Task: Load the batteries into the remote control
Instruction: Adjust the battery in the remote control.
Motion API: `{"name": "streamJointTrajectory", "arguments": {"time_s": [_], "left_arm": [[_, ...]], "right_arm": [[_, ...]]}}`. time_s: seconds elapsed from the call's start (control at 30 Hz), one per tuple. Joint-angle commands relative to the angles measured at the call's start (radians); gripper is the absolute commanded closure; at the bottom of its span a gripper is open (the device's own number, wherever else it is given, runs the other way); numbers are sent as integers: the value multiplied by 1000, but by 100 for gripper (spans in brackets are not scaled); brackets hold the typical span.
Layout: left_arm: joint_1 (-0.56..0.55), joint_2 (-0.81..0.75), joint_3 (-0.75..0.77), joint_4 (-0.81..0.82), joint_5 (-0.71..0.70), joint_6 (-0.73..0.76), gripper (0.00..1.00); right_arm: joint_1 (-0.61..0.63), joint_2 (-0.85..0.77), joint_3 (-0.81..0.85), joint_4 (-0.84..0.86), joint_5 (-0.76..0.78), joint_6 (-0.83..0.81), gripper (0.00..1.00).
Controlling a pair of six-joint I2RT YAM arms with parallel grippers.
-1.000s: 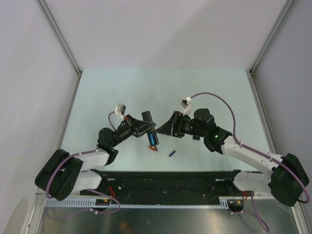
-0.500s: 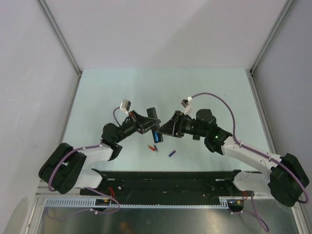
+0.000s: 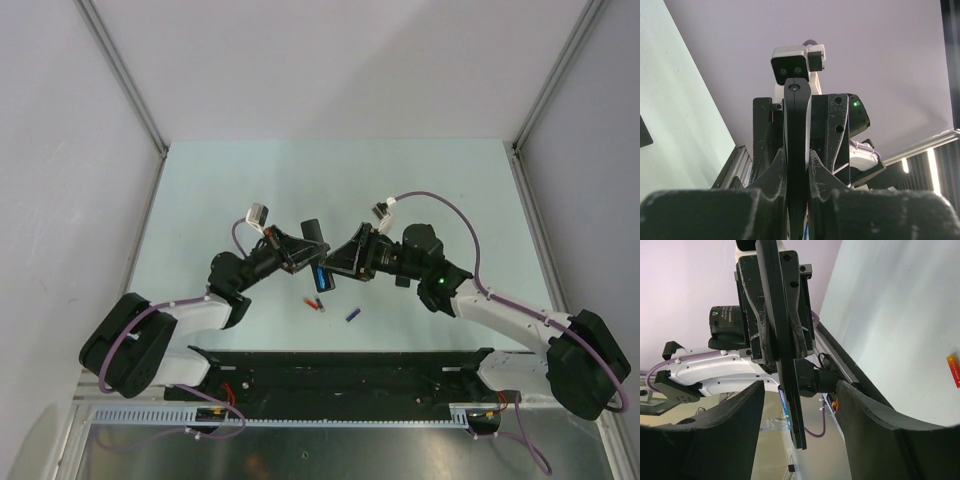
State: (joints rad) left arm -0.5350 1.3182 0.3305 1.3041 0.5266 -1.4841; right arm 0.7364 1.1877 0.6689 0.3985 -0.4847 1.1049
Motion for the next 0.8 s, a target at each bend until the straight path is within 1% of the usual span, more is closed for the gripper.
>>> {"name": "streamJointTrajectory", "arguments": {"time_s": [0.0,0.4,0.77], "left_arm": [[-8,-16,42,126,-20,24,100],[-23,-33,31,126,-100,67,100],[-25,-39,27,126,-137,68,100]], "right_arm": [[4,10,0,60,-5,44,37],[12,20,0,60,41,141,39],[18,41,1,48,51,161,41]]}}
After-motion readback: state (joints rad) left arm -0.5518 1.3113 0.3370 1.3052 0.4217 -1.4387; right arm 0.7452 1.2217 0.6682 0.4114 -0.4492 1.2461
